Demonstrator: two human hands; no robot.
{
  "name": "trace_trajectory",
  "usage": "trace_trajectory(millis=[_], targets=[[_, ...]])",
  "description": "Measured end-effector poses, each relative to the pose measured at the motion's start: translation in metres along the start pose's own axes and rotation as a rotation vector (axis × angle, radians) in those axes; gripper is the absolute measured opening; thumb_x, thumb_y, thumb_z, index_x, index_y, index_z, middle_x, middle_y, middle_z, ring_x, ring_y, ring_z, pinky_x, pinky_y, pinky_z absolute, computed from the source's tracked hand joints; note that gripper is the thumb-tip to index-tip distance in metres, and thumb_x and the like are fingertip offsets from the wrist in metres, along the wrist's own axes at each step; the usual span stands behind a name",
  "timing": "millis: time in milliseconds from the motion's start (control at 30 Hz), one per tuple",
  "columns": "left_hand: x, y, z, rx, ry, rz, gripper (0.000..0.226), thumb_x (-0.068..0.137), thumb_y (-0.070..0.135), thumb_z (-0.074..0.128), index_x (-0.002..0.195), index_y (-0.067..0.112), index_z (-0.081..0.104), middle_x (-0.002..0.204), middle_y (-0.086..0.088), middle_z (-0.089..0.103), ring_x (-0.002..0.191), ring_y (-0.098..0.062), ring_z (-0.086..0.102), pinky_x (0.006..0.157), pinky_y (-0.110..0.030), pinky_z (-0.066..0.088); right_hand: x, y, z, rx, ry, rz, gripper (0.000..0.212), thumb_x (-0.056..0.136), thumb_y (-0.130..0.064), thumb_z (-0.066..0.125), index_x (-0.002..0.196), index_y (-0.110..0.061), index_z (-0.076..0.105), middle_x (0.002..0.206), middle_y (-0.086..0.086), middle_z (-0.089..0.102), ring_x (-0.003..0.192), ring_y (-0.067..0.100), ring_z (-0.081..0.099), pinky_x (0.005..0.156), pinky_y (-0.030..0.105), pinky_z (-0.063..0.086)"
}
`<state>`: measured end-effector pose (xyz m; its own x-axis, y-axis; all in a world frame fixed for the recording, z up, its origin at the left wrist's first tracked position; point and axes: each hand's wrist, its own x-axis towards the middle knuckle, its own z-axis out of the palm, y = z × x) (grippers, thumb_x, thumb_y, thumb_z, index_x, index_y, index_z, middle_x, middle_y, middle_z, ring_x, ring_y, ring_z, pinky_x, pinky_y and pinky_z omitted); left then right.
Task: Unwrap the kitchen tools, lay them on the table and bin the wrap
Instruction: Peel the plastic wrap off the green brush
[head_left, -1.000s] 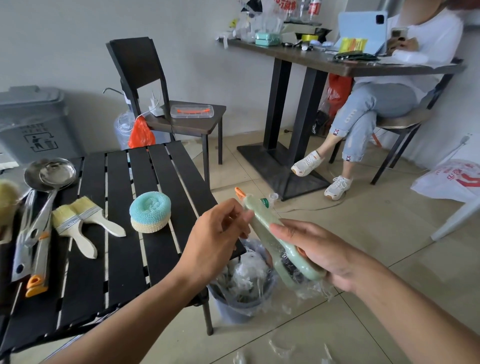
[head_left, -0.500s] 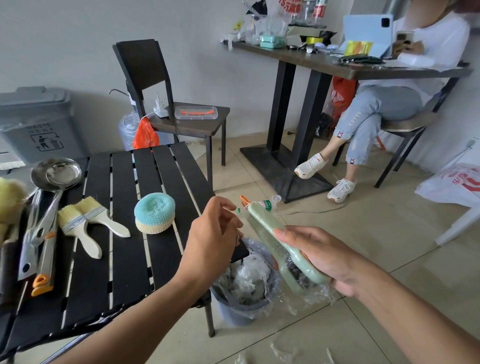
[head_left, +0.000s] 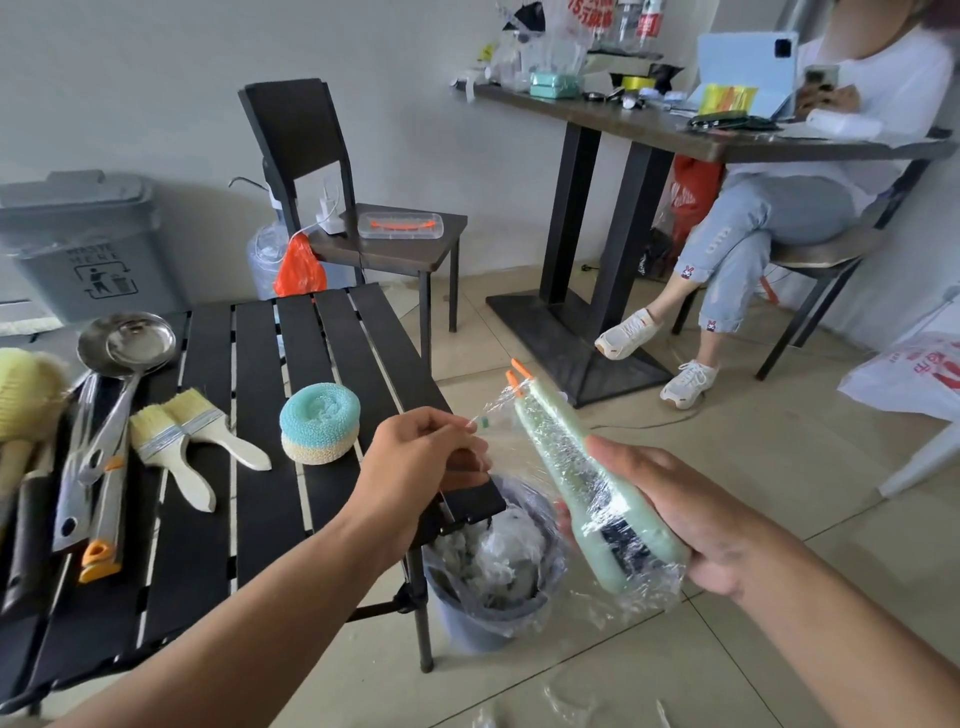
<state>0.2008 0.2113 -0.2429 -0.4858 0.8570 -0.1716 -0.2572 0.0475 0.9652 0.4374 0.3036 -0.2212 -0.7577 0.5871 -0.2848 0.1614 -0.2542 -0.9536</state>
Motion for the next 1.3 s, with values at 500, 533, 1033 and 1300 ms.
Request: trace_trajectory(millis=[500, 533, 1033, 1300], targets=[[-0.003, -0.001, 0.007, 0.085, -0.055, 0.217, 0.022, 0.111, 0.025, 0.056, 0.101, 0.008, 0.065, 0.083, -0.001, 0.074, 0.081, -0.022, 0.071, 0.076, -0.033, 0.062, -0.001, 0.005, 0.004, 0.03, 0.032, 0.082, 0.064, 0.07, -0.069, 0.081, 0.117, -0.025, 0.08, 0.124, 0.015, 0.076, 0.107, 0.022, 0.077, 0.079, 0.029, 0.063], [-0.003, -0.001, 0.006, 0.082, -0.045, 0.193, 0.023, 0.112, 0.025, 0.053, 0.102, 0.007, 0.064, 0.089, -0.002, 0.076, 0.086, -0.023, 0.073, 0.078, -0.034, 0.062, 0.0, 0.005, 0.003, 0.025, 0.042, 0.077, 0.069, 0.069, -0.069, 0.082, 0.119, -0.021, 0.079, 0.124, 0.019, 0.075, 0.106, 0.025, 0.076, 0.084, 0.032, 0.062], [-0.004, 0.0, 0.005, -0.016, -0.075, 0.104, 0.024, 0.106, 0.017, 0.063, 0.086, 0.005, 0.065, 0.08, -0.01, 0.074, 0.071, -0.016, 0.071, 0.066, -0.028, 0.06, 0.004, 0.004, 0.0, 0.048, 0.116, 0.022, 0.071, 0.079, -0.064, 0.073, 0.12, -0.006, 0.078, 0.118, 0.023, 0.076, 0.107, 0.032, 0.074, 0.094, 0.043, 0.061], [-0.006, -0.005, 0.012, -0.078, 0.144, -0.022, 0.024, 0.109, 0.005, 0.056, 0.085, 0.002, 0.057, 0.073, -0.012, 0.074, 0.077, -0.03, 0.08, 0.074, -0.049, 0.067, 0.009, 0.005, 0.012, 0.137, -0.017, 0.071, 0.074, 0.077, -0.064, 0.081, 0.125, -0.009, 0.075, 0.116, 0.023, 0.074, 0.099, 0.032, 0.073, 0.091, 0.045, 0.06]])
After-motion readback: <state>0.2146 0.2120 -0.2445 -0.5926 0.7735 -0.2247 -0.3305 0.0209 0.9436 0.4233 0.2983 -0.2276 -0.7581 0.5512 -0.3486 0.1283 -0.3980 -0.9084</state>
